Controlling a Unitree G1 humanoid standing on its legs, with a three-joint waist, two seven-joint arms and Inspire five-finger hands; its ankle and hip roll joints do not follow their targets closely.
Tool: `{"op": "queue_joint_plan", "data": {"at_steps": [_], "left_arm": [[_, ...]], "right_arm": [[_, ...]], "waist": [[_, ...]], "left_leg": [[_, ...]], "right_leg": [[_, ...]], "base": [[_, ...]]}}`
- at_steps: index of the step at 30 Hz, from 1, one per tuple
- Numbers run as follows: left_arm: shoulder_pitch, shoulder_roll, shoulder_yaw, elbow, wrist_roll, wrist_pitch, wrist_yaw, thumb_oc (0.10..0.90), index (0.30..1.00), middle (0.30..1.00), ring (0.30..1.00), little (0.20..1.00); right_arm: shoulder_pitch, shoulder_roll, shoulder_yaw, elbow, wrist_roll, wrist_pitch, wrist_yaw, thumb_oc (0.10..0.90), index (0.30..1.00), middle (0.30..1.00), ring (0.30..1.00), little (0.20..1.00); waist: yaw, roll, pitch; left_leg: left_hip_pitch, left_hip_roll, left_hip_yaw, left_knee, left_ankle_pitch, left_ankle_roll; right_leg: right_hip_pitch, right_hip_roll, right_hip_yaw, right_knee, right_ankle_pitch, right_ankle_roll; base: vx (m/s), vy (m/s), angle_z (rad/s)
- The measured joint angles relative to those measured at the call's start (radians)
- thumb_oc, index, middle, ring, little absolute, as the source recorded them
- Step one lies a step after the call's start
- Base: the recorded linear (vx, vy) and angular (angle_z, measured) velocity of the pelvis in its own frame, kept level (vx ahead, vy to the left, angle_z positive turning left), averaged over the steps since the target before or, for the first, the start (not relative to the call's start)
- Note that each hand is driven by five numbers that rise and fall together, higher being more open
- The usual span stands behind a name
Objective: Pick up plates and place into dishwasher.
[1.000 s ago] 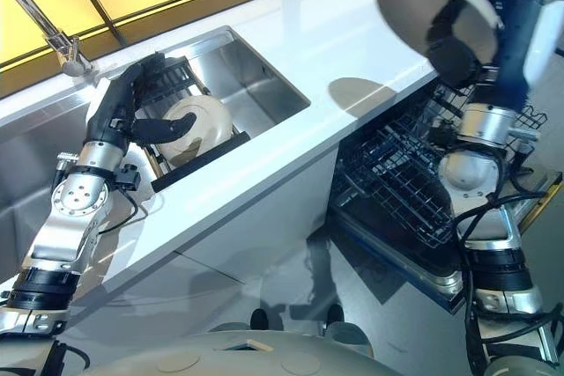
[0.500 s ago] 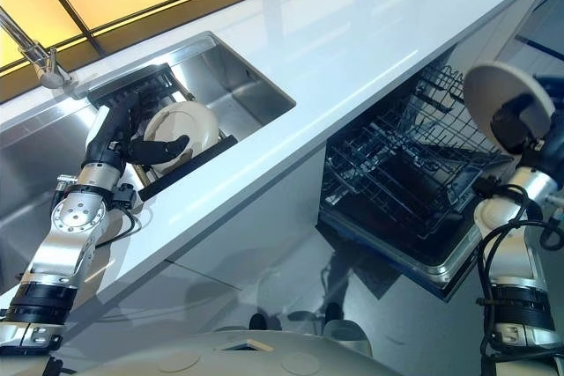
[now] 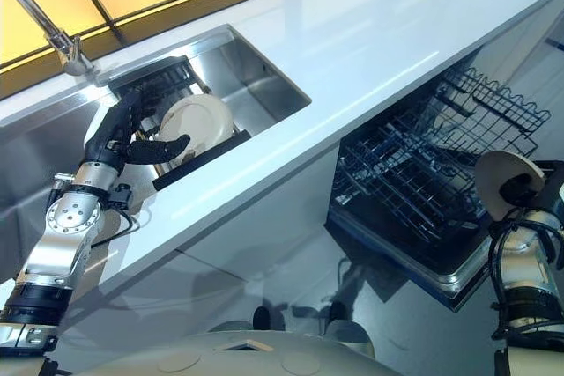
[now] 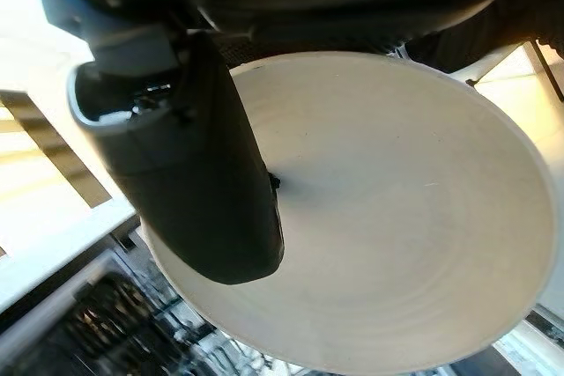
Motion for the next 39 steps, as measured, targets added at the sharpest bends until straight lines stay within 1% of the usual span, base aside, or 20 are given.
{"op": "queue_joint_plan", "data": {"at_steps": [2,4,5,7,9,12,14,17,19,21,24,28,31,32,34,35,36,37,38,39], "left_arm": [[-0.011,0.012,-0.012,0.010,-0.005,-0.012,0.000,0.800,0.900,0.900,0.900,0.900],[-0.022,0.014,-0.014,0.012,-0.005,-0.018,0.000,0.800,0.900,0.900,0.900,0.900],[-0.030,0.015,-0.014,0.015,-0.006,-0.019,0.001,0.800,0.900,0.900,0.900,0.900],[-0.040,0.015,-0.014,0.015,-0.018,-0.031,0.004,0.800,0.900,0.900,0.900,0.900],[-0.053,0.016,-0.014,0.014,-0.025,-0.058,0.005,0.800,0.900,0.900,0.900,0.900],[-0.079,0.037,-0.015,0.014,-0.026,-0.076,0.005,0.800,0.900,0.900,0.900,0.900],[-0.102,0.063,-0.015,0.013,-0.027,-0.095,0.005,0.800,0.900,0.900,0.900,0.900],[-0.123,0.069,-0.015,0.011,-0.033,-0.107,0.005,0.800,0.900,0.900,0.900,0.900],[-0.141,0.076,-0.015,0.011,-0.043,-0.109,0.006,0.800,0.900,0.900,0.900,0.900],[-0.166,0.083,-0.016,0.012,-0.047,-0.114,0.009,0.800,0.900,0.900,0.900,0.900],[-0.192,0.090,-0.019,0.012,-0.051,-0.121,0.019,0.800,0.900,0.900,0.900,0.900],[-0.198,0.092,-0.039,0.013,-0.052,-0.123,0.028,0.800,0.900,0.900,0.900,0.900],[-0.206,0.096,-0.053,0.015,-0.052,-0.123,0.043,0.800,0.900,0.900,0.900,0.900],[-0.216,0.099,-0.053,0.015,-0.054,-0.125,0.045,0.800,0.900,0.900,0.900,0.900],[-0.237,0.113,-0.054,0.014,-0.064,-0.127,0.046,0.800,0.900,0.900,0.900,0.900],[-0.241,0.119,-0.054,0.014,-0.068,-0.127,0.046,0.800,0.900,0.900,0.900,0.900],[-0.250,0.128,-0.054,0.014,-0.074,-0.127,0.049,0.800,0.900,0.900,0.900,0.900],[-0.254,0.133,-0.054,0.015,-0.075,-0.127,0.051,0.800,0.900,0.900,0.900,0.900],[-0.255,0.133,-0.054,0.014,-0.076,-0.128,0.054,0.800,0.900,0.900,0.900,0.900],[-0.257,0.133,-0.054,0.014,-0.080,-0.130,0.059,0.800,0.900,0.900,0.900,0.900]], "right_arm": [[-0.051,-0.025,0.006,0.024,0.005,0.016,-0.004,0.100,0.300,0.300,0.300,0.200],[-0.104,-0.064,0.032,0.059,0.012,0.021,-0.017,0.100,0.300,0.300,0.300,0.200],[-0.133,-0.080,0.033,0.072,0.021,0.024,-0.019,0.100,0.300,0.300,0.300,0.200],[-0.176,-0.100,0.035,0.095,0.033,0.030,-0.020,0.100,0.300,0.300,0.300,0.200],[-0.199,-0.108,0.036,0.103,0.034,0.039,-0.025,0.100,0.300,0.300,0.300,0.200],[-0.229,-0.110,0.041,0.114,0.034,0.047,-0.030,0.100,0.300,0.300,0.300,0.200],[-0.247,-0.110,0.044,0.119,0.035,0.053,-0.034,0.100,0.300,0.300,0.300,0.200],[-0.273,-0.110,0.070,0.142,0.035,0.056,-0.035,0.100,0.300,0.300,0.300,0.200],[-0.300,-0.111,0.085,0.146,0.035,0.056,-0.035,0.100,0.300,0.300,0.300,0.200],[-0.334,-0.115,0.126,0.155,0.033,0.063,-0.032,0.100,0.300,0.300,0.300,0.200],[-0.366,-0.116,0.164,0.166,0.006,0.074,-0.024,0.100,0.300,0.300,0.300,0.200],[-0.391,-0.118,0.200,0.191,-0.017,0.082,0.002,0.100,0.300,0.300,0.300,0.200],[-0.422,-0.118,0.247,0.223,-0.035,0.086,0.013,0.100,0.300,0.300,0.300,0.200],[-0.439,-0.119,0.269,0.236,-0.044,0.086,0.013,0.100,0.300,0.300,0.300,0.200],[-0.467,-0.120,0.278,0.249,-0.052,0.089,0.015,0.100,0.300,0.300,0.300,0.200],[-0.473,-0.122,0.282,0.250,-0.054,0.089,0.015,0.141,0.335,0.335,0.335,0.241],[-0.485,-0.124,0.297,0.252,-0.063,0.092,0.018,0.366,0.528,0.528,0.528,0.466],[-0.493,-0.124,0.310,0.254,-0.064,0.092,0.024,0.751,0.858,0.858,0.858,0.851],[-0.500,-0.124,0.314,0.255,-0.065,0.092,0.030,0.800,0.900,0.900,0.900,0.900],[-0.506,-0.126,0.314,0.254,-0.064,0.092,0.033,0.800,0.900,0.900,0.900,0.900]], "waist": [[0.009,0.003,0.020],[0.019,0.005,0.048],[0.028,0.006,0.068],[0.039,0.007,0.090],[0.054,0.007,0.099],[0.065,0.008,0.133],[0.065,0.009,0.166],[0.072,0.017,0.184],[0.073,0.030,0.213],[0.074,0.042,0.225],[0.075,0.054,0.246],[0.082,0.056,0.250],[0.082,0.056,0.254],[0.083,0.057,0.263],[0.085,0.059,0.267],[0.087,0.059,0.268],[0.088,0.060,0.269],[0.087,0.061,0.274],[0.086,0.063,0.280],[0.087,0.064,0.285]], "left_leg": [[-0.024,0.001,-0.013,0.001,0.011,-0.002],[-0.051,0.001,-0.028,0.018,0.011,-0.003],[-0.058,0.002,-0.035,0.027,0.012,-0.005],[-0.071,0.003,-0.047,0.033,0.012,-0.007],[-0.092,0.002,-0.056,0.043,0.011,-0.008],[-0.100,0.001,-0.065,0.053,0.010,-0.009],[-0.114,0.000,-0.074,0.067,0.009,-0.011],[-0.139,0.000,-0.085,0.083,0.006,-0.013],[-0.140,0.000,-0.085,0.089,0.005,-0.013],[-0.180,0.001,-0.090,0.111,0.005,-0.014],[-0.202,0.001,-0.093,0.131,0.005,-0.014],[-0.204,0.001,-0.093,0.138,0.005,-0.014],[-0.207,0.000,-0.094,0.152,0.002,-0.015],[-0.212,0.000,-0.094,0.157,0.002,-0.015],[-0.245,0.000,-0.093,0.174,0.002,-0.016],[-0.255,0.000,-0.093,0.179,0.002,-0.016],[-0.271,0.001,-0.092,0.190,0.001,-0.017],[-0.274,0.001,-0.092,0.193,0.002,-0.017],[-0.274,0.001,-0.092,0.196,0.001,-0.017],[-0.275,0.001,-0.091,0.198,0.001,-0.018]], "right_leg": [[-0.017,0.001,-0.014,0.000,0.005,-0.007],[-0.031,0.001,-0.023,0.000,0.009,-0.012],[-0.032,0.002,-0.029,0.000,0.009,-0.013],[-0.037,0.003,-0.044,0.000,0.009,-0.013],[-0.048,0.002,-0.050,0.000,0.009,-0.013],[-0.047,0.001,-0.060,0.001,0.009,-0.013],[-0.048,0.000,-0.075,0.001,0.009,-0.013],[-0.067,0.000,-0.079,0.010,0.009,-0.014],[-0.074,-0.001,-0.079,0.028,0.005,-0.019],[-0.115,-0.003,-0.079,0.056,0.002,-0.022],[-0.138,-0.004,-0.079,0.081,-0.001,-0.026],[-0.151,-0.006,-0.077,0.108,-0.012,-0.027],[-0.160,-0.010,-0.076,0.135,-0.024,-0.028],[-0.174,-0.012,-0.075,0.161,-0.033,-0.029],[-0.214,-0.015,-0.073,0.190,-0.039,-0.031],[-0.225,-0.015,-0.071,0.197,-0.040,-0.032],[-0.242,-0.015,-0.070,0.210,-0.041,-0.034],[-0.246,-0.015,-0.069,0.216,-0.042,-0.035],[-0.246,-0.014,-0.067,0.217,-0.042,-0.035],[-0.249,-0.015,-0.063,0.221,-0.042,-0.036]], "base": [[-0.06,-0.130,0.18],[-0.04,-0.122,0.18],[-0.01,-0.144,0.22],[0.02,-0.131,0.16],[0.03,-0.116,0.13],[0.00,-0.084,0.10],[-0.02,-0.059,0.17],[-0.06,-0.034,0.05],[-0.08,-0.020,-0.01],[-0.07,-0.017,0.00],[-0.01,-0.003,0.00],[-0.01,-0.004,0.00],[-0.09,-0.009,0.00],[-0.14,-0.009,0.01],[-0.10,-0.007,-0.01],[-0.07,-0.004,-0.04],[-0.07,-0.004,-0.04],[-0.08,-0.002,-0.04],[-0.08,0.001,-0.04],[-0.07,0.004,-0.07]]}}
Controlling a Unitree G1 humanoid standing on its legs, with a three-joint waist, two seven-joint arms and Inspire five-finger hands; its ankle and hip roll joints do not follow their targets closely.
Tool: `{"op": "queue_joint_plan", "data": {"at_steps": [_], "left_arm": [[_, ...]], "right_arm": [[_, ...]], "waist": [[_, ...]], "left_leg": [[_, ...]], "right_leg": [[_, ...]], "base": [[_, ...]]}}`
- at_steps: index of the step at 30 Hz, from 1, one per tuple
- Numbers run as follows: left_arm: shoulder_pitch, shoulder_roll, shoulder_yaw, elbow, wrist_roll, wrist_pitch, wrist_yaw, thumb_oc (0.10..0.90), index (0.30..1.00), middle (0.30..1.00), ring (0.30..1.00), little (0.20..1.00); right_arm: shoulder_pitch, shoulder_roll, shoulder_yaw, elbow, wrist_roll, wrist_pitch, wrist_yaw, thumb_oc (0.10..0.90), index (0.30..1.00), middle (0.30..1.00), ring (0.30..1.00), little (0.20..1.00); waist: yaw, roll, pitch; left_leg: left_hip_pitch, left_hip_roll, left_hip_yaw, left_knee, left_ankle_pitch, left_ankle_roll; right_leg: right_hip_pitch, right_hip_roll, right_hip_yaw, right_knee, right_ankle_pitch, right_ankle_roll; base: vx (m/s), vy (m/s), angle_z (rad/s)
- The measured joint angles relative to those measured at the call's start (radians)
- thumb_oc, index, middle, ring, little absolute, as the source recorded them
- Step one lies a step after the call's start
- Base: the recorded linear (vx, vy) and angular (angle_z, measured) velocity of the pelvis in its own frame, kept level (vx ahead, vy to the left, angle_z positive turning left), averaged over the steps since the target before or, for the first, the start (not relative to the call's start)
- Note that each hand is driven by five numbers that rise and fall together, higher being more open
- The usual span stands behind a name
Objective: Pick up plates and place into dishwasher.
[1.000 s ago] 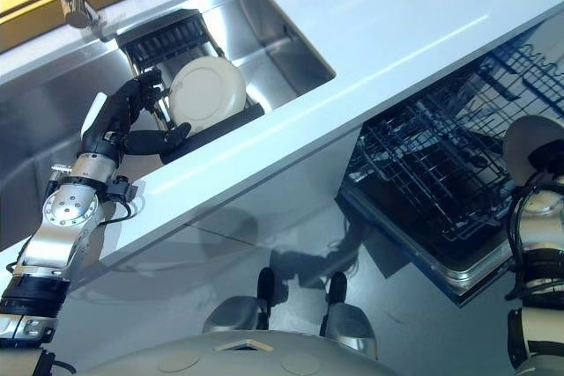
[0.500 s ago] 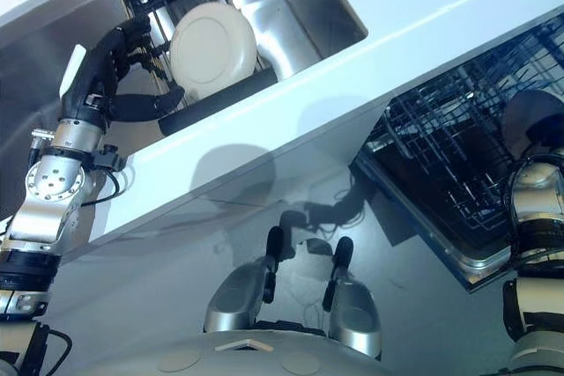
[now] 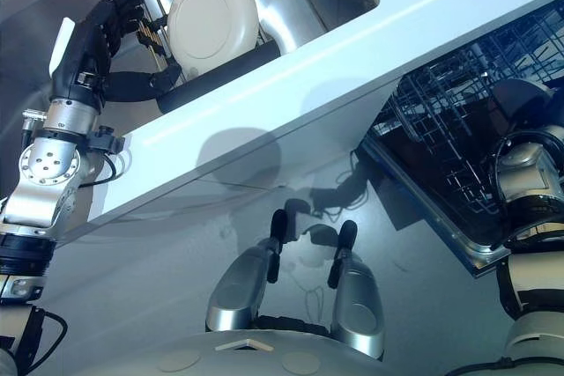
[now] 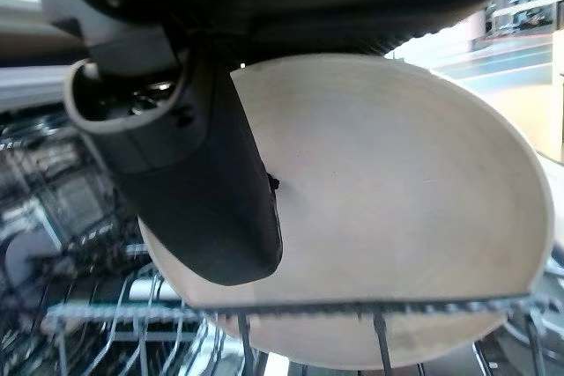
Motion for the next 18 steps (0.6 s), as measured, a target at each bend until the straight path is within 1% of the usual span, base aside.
{"op": "queue_joint_plan", "data": {"at_steps": [3,8,13,16,18], "left_arm": [[0.000,0.000,0.000,0.000,-0.003,-0.003,0.008,0.800,0.900,0.900,0.900,0.900],[0.005,0.000,0.002,0.000,-0.003,-0.003,0.010,0.800,0.900,0.900,0.900,0.900],[0.043,-0.003,0.017,-0.004,-0.002,-0.011,0.012,0.800,0.900,0.900,0.900,0.900],[0.075,-0.019,0.022,-0.003,0.001,-0.010,0.015,0.800,0.900,0.900,0.900,0.900],[0.093,-0.040,0.039,-0.005,0.001,-0.010,0.005,0.800,0.900,0.900,0.900,0.900]], "right_arm": [[-0.002,0.000,0.005,-0.007,0.007,0.001,0.018,0.800,0.900,0.900,0.900,0.900],[0.038,0.002,0.001,-0.068,0.080,-0.004,0.020,0.800,0.900,0.900,0.900,0.900],[0.141,0.007,-0.072,-0.264,0.100,-0.037,-0.004,0.800,0.900,0.900,0.900,0.900],[0.179,0.012,-0.123,-0.331,0.099,-0.050,-0.013,0.800,0.900,0.900,0.900,0.900],[0.214,0.012,-0.201,-0.404,0.096,-0.057,-0.032,0.800,0.900,0.900,0.900,0.900]], "waist": [[0.003,-0.002,0.001],[-0.006,-0.002,0.001],[-0.010,-0.004,0.002],[-0.023,-0.010,0.006],[-0.028,-0.014,0.006]], "left_leg": [[0.000,0.000,0.008,0.001,0.000,0.001],[0.000,0.001,0.010,0.002,-0.001,0.001],[0.025,0.001,0.033,-0.004,-0.007,0.006],[0.071,0.000,0.035,-0.018,-0.013,0.009],[0.098,0.000,0.037,-0.036,-0.013,0.009]], "right_leg": [[-0.007,-0.001,0.015,0.008,0.000,0.000],[-0.007,0.001,0.019,0.007,0.000,0.000],[0.004,0.002,0.041,0.005,0.001,0.000],[0.053,0.003,0.043,-0.015,0.002,0.003],[0.081,0.004,0.045,-0.036,0.006,0.007]], "base": [[-0.03,0.009,-0.09],[0.00,0.003,-0.01],[0.05,0.037,-0.12],[0.07,0.045,-0.04],[0.06,0.058,-0.03]]}}
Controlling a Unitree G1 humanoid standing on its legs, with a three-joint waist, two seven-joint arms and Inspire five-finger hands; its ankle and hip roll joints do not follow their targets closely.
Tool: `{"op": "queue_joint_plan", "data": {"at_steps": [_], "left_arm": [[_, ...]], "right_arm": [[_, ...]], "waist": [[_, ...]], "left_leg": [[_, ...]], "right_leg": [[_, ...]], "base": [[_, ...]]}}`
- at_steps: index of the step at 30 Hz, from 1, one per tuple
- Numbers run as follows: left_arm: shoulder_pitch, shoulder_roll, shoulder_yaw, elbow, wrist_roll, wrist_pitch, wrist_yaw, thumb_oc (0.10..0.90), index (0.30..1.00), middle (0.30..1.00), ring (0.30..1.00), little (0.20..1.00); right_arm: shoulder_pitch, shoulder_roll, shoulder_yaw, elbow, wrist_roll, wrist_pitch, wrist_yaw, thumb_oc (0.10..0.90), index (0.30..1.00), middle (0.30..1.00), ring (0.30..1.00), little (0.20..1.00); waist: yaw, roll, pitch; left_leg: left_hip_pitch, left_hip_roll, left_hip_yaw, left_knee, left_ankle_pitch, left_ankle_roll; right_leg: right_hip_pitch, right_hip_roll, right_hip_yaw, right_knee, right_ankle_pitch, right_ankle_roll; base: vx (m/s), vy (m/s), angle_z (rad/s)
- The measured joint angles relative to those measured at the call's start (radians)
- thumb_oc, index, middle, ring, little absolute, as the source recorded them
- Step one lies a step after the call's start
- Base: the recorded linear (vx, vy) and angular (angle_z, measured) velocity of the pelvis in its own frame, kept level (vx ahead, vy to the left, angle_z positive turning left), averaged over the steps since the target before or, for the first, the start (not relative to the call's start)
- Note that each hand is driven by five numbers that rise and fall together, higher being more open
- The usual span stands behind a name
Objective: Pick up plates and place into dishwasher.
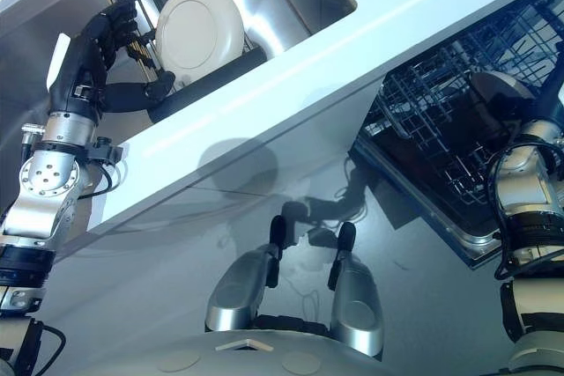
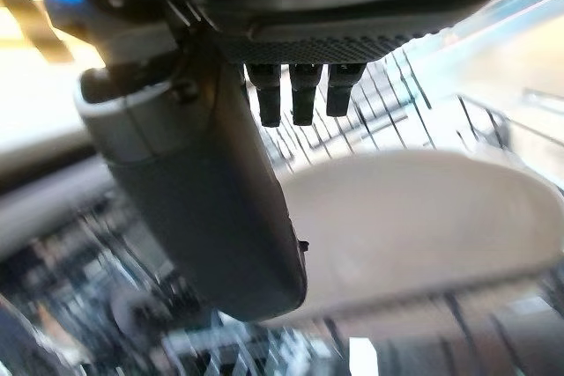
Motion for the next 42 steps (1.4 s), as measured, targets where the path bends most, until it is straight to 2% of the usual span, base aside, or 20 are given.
{"op": "queue_joint_plan", "data": {"at_steps": [5,10,13,17,20,24,26,31,38,42], "left_arm": [[0.035,-0.018,0.032,-0.006,0.000,0.015,-0.026,0.800,0.900,0.900,0.900,0.900],[0.070,-0.030,0.064,-0.030,0.001,0.023,-0.056,0.800,0.900,0.900,0.900,0.900],[0.084,-0.048,0.071,-0.034,0.012,0.043,-0.067,0.800,0.900,0.900,0.900,0.900],[0.112,-0.083,0.071,-0.029,0.035,0.059,-0.068,0.800,0.900,0.900,0.900,0.900],[0.125,-0.114,0.071,-0.028,0.040,0.060,-0.067,0.800,0.900,0.900,0.900,0.900],[0.128,-0.122,0.071,-0.026,0.058,0.063,-0.063,0.800,0.900,0.900,0.900,0.900],[0.129,-0.129,0.071,-0.024,0.078,0.066,-0.051,0.800,0.900,0.900,0.900,0.900],[0.121,-0.132,0.062,0.001,0.117,0.079,-0.045,0.800,0.900,0.900,0.900,0.900],[0.107,-0.118,0.040,0.058,0.246,0.103,-0.016,0.800,0.900,0.900,0.900,0.900],[0.066,-0.052,0.040,0.135,0.277,0.132,0.001,0.800,0.900,0.900,0.900,0.900]], "right_arm": [[0.054,0.000,-0.089,-0.109,-0.017,-0.019,-0.017,0.800,0.900,0.900,0.900,0.900],[0.134,0.011,-0.149,-0.225,-0.036,-0.045,-0.016,0.800,0.900,0.900,0.900,0.900],[0.168,0.076,-0.198,-0.308,-0.033,-0.085,-0.014,0.800,0.900,0.900,0.900,0.900],[0.243,0.153,-0.205,-0.408,0.028,-0.177,0.036,0.800,0.900,0.900,0.900,0.900],[0.283,0.188,-0.204,-0.438,0.067,-0.225,0.095,0.800,0.900,0.900,0.900,0.900],[0.316,0.199,-0.204,-0.446,0.088,-0.240,0.145,0.800,0.900,0.900,0.900,0.900],[0.326,0.201,-0.204,-0.448,0.130,-0.247,0.185,0.800,0.900,0.900,0.900,0.900],[0.327,0.222,-0.199,-0.503,0.204,-0.265,0.272,0.800,0.900,0.900,0.900,0.900],[0.342,0.230,-0.088,-0.577,0.211,-0.276,0.403,0.800,0.900,0.900,0.900,0.900],[0.343,0.231,0.008,-0.583,0.200,-0.275,0.506,0.800,0.900,0.900,0.900,0.900]], "waist": [[-0.009,-0.014,-0.004],[-0.018,-0.052,-0.025],[-0.026,-0.073,-0.059],[-0.039,-0.093,-0.118],[-0.042,-0.096,-0.152],[-0.061,-0.097,-0.184],[-0.071,-0.096,-0.212],[-0.100,-0.089,-0.241],[-0.121,-0.077,-0.258],[-0.121,-0.070,-0.262]], "left_leg": [[0.049,0.000,0.014,-0.029,-0.002,0.003],[0.087,0.000,0.020,-0.052,-0.003,0.004],[0.102,0.000,0.022,-0.066,-0.003,0.004],[0.120,0.000,0.041,-0.088,-0.003,0.004],[0.142,-0.002,0.057,-0.110,0.000,0.007],[0.159,-0.004,0.070,-0.129,0.002,0.010],[0.168,-0.003,0.080,-0.141,0.003,0.011],[0.197,-0.004,0.097,-0.162,0.004,0.013],[0.202,-0.004,0.109,-0.162,0.002,0.013],[0.207,-0.006,0.117,-0.162,0.002,0.014]], "right_leg": [[0.041,0.003,0.010,-0.027,0.004,0.003],[0.070,0.005,0.022,-0.045,0.004,0.005],[0.078,0.006,0.024,-0.054,0.004,0.005],[0.089,0.008,0.033,-0.073,0.007,0.010],[0.095,0.009,0.052,-0.081,0.011,0.014],[0.107,0.008,0.059,-0.097,0.016,0.019],[0.108,0.010,0.071,-0.103,0.018,0.020],[0.125,0.011,0.081,-0.115,0.020,0.023],[0.124,0.012,0.091,-0.115,0.021,0.024],[0.123,0.011,0.101,-0.113,0.023,0.026]], "base": [[0.06,0.063,-0.07],[0.02,0.092,-0.08],[-0.02,0.148,-0.05],[-0.05,0.162,-0.08],[-0.02,0.173,-0.18],[-0.02,0.158,-0.08],[0.01,0.181,-0.16],[0.04,0.169,-0.10],[0.02,0.131,-0.05],[0.02,0.113,-0.06]]}}
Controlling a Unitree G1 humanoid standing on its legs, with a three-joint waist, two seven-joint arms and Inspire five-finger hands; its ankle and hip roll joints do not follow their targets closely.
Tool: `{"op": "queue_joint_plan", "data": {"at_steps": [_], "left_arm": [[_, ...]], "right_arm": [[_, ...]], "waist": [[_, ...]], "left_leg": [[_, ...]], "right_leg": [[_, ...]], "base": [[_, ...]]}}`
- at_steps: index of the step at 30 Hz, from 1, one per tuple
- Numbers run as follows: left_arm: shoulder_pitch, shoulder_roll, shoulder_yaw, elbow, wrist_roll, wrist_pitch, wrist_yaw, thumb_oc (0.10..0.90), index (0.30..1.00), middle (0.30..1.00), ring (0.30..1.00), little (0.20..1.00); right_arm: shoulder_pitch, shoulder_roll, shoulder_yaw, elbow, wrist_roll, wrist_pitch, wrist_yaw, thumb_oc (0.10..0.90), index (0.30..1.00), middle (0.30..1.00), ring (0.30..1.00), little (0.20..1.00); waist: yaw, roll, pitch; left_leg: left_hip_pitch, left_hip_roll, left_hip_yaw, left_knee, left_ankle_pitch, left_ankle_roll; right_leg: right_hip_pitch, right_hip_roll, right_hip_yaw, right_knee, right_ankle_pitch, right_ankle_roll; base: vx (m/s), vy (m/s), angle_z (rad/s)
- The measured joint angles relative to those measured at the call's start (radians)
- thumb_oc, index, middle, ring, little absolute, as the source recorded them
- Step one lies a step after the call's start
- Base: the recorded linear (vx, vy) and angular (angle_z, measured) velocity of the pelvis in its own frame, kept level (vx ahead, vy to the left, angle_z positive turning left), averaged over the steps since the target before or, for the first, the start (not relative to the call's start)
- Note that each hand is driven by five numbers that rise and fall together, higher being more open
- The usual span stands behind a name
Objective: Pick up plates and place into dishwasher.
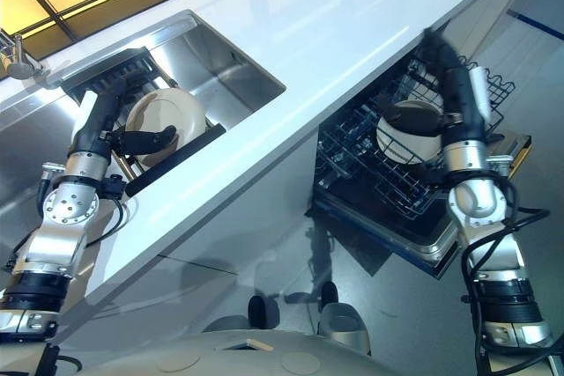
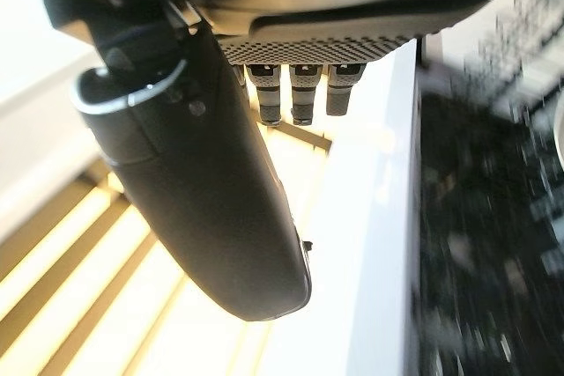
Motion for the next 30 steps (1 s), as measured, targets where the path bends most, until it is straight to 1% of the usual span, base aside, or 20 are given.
{"op": "queue_joint_plan", "data": {"at_steps": [1,3,7,8,9,12,15,19,21,22,25,27,30], "left_arm": [[-0.006,0.010,0.000,0.008,0.001,0.005,0.001,0.800,0.900,0.900,0.900,0.900],[-0.029,0.061,0.002,0.042,0.018,0.021,0.001,0.800,0.900,0.900,0.900,0.900],[-0.060,0.097,0.001,0.082,0.038,0.044,-0.013,0.800,0.900,0.900,0.900,0.900],[-0.072,0.109,0.001,0.097,0.044,0.067,-0.032,0.800,0.900,0.900,0.900,0.900],[-0.075,0.113,0.001,0.104,0.048,0.073,-0.038,0.800,0.900,0.900,0.900,0.900],[-0.079,0.148,-0.003,0.166,0.085,0.099,-0.077,0.800,0.900,0.900,0.900,0.900],[-0.088,0.179,-0.008,0.226,0.096,0.108,-0.112,0.800,0.900,0.900,0.900,0.900],[-0.160,0.212,-0.070,0.273,0.080,0.137,-0.211,0.800,0.900,0.900,0.900,0.900],[-0.184,0.213,-0.095,0.278,0.069,0.145,-0.246,0.800,0.900,0.900,0.900,0.900],[-0.212,0.215,-0.125,0.293,0.053,0.147,-0.271,0.800,0.900,0.900,0.900,0.900],[-0.291,0.220,-0.197,0.307,0.024,0.156,-0.323,0.800,0.900,0.900,0.900,0.900],[-0.325,0.234,-0.235,0.321,0.011,0.164,-0.340,0.800,0.900,0.900,0.900,0.900],[-0.376,0.252,-0.262,0.377,-0.035,0.170,-0.370,0.800,0.900,0.900,0.900,0.900]], "right_arm": [[0.000,0.000,0.007,0.000,0.000,0.001,0.011,0.800,0.900,0.900,0.900,0.900],[0.000,0.000,0.038,0.000,-0.001,0.012,0.057,0.800,0.900,0.900,0.900,0.900],[-0.003,0.001,0.059,0.000,0.002,0.049,0.097,0.800,0.900,0.900,0.900,0.900],[-0.003,0.002,0.078,0.000,0.003,0.069,0.115,0.800,0.900,0.900,0.900,0.900],[-0.003,0.002,0.085,0.000,0.003,0.076,0.122,0.800,0.900,0.900,0.900,0.900],[-0.003,0.011,0.131,0.000,0.025,0.117,0.165,0.800,0.900,0.900,0.900,0.900],[0.000,0.020,0.147,0.000,0.071,0.135,0.211,0.800,0.900,0.900,0.900,0.900],[0.000,0.027,0.178,-0.004,0.124,0.142,0.285,0.800,0.900,0.900,0.900,0.900],[-0.001,0.029,0.206,-0.008,0.141,0.142,0.295,0.800,0.900,0.900,0.900,0.900],[-0.003,0.029,0.211,-0.009,0.161,0.142,0.303,0.800,0.900,0.900,0.900,0.900],[-0.005,0.029,0.238,-0.038,0.165,0.142,0.308,0.800,0.900,0.900,0.900,0.900],[-0.012,0.028,0.250,-0.046,0.172,0.142,0.303,0.800,0.900,0.900,0.900,0.900],[-0.032,0.028,0.263,-0.093,0.201,0.132,0.304,0.800,0.900,0.900,0.900,0.900]], "waist": [[0.001,0.001,0.000],[0.001,0.003,-0.003],[0.003,0.009,-0.007],[0.001,0.010,-0.007],[0.000,0.010,-0.007],[-0.018,0.010,-0.007],[-0.026,0.010,-0.007],[-0.021,0.010,-0.007],[-0.024,0.010,-0.007],[-0.026,0.011,-0.008],[-0.037,0.012,-0.008],[-0.047,0.013,-0.008],[-0.061,0.023,-0.010]], "left_leg": [[0.000,0.000,0.000,0.000,0.000,0.000],[0.000,-0.001,0.002,0.000,0.000,0.001],[0.000,-0.003,0.009,0.000,-0.001,0.002],[0.001,-0.002,0.010,0.000,-0.001,0.002],[0.001,-0.002,0.010,0.000,-0.001,0.002],[0.002,-0.002,0.013,0.000,-0.001,0.002],[0.002,-0.002,0.017,0.000,-0.002,0.003],[-0.003,-0.004,0.026,0.000,-0.001,0.003],[-0.003,-0.005,0.028,0.000,-0.002,0.004],[-0.005,-0.006,0.036,0.000,-0.002,0.005],[-0.007,-0.011,0.040,0.000,0.000,0.008],[-0.007,-0.013,0.042,0.000,0.000,0.010],[-0.010,-0.017,0.056,0.000,0.000,0.014]], "right_leg": [[0.000,0.000,0.001,0.000,0.000,0.000],[-0.001,-0.001,0.003,0.000,0.001,0.001],[-0.002,-0.002,0.005,0.000,0.001,0.001],[-0.002,-0.001,0.005,0.001,0.001,0.001],[-0.002,-0.001,0.006,0.001,0.001,0.001],[-0.003,-0.001,0.007,0.001,0.001,0.001],[-0.006,-0.001,0.011,0.002,0.001,0.001],[-0.021,-0.001,0.022,0.013,0.001,0.001],[-0.026,-0.001,0.029,0.017,0.001,0.001],[-0.033,-0.001,0.037,0.020,0.002,0.004],[-0.036,-0.005,0.040,0.020,0.005,0.007],[-0.038,-0.006,0.045,0.021,0.006,0.009],[-0.054,-0.008,0.061,0.033,0.007,0.011]], "base": [[0.01,0.107,-0.04],[0.00,0.076,-0.02],[0.01,0.066,-0.02],[0.02,0.058,-0.03],[0.02,0.050,-0.02],[0.02,0.057,-0.02],[0.01,0.044,-0.04],[0.03,0.037,-0.07],[0.03,0.028,-0.12],[0.05,0.034,-0.17],[0.03,0.018,-0.04],[0.01,0.010,-0.04],[0.03,0.016,-0.14]]}}
